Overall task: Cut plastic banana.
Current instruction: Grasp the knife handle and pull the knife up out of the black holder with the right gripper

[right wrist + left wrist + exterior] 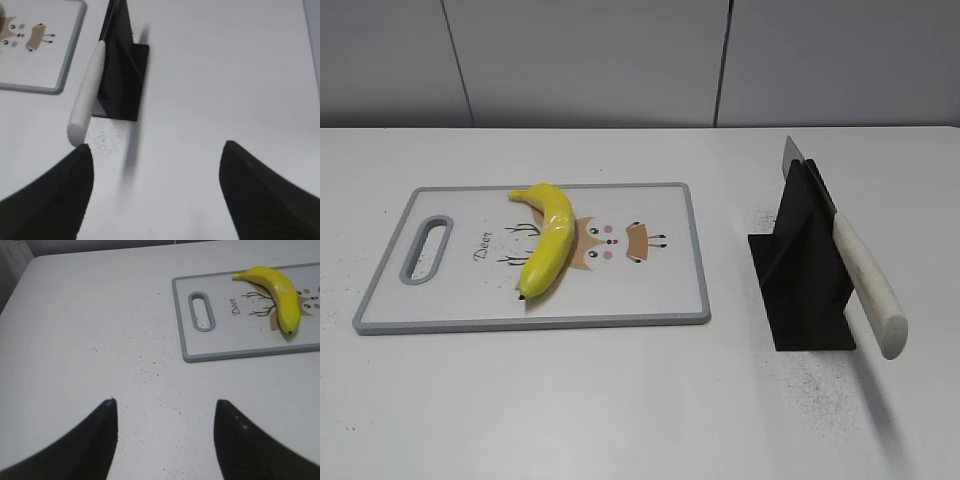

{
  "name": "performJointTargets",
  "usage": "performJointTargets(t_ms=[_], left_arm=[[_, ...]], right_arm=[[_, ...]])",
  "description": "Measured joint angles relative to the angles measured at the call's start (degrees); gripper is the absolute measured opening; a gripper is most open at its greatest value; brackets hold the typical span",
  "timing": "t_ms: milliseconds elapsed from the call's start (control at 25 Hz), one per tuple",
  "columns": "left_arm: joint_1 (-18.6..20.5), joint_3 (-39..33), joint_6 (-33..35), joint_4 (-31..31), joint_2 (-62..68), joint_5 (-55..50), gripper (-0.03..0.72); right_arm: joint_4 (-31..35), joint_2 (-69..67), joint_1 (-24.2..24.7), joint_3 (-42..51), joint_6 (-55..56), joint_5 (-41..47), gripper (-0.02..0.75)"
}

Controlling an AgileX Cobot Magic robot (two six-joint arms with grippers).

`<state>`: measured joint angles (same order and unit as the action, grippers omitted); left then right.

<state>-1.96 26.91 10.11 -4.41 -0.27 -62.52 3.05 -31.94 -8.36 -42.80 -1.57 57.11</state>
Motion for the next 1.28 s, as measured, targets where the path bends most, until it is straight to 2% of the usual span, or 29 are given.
performJointTargets(t_ms=[320, 920, 1280], left_arm=[[0.0, 0.0, 0.0, 0.0, 0.0, 0.0, 0.571], [0.0, 0.0, 0.0, 0.0, 0.0, 0.0, 0.569], [0.0, 0.0, 0.0, 0.02, 0.0, 0.0, 0.569]], right_arm=[[0.72, -12.53, -4.93, -4.97, 5.27, 0.9, 0.591], [1.45, -38.04, -13.67, -22.93, 8.67, 11.93, 0.591], [-1.87, -49.78, -14.62, -25.56, 12.23, 12.13, 0.59]])
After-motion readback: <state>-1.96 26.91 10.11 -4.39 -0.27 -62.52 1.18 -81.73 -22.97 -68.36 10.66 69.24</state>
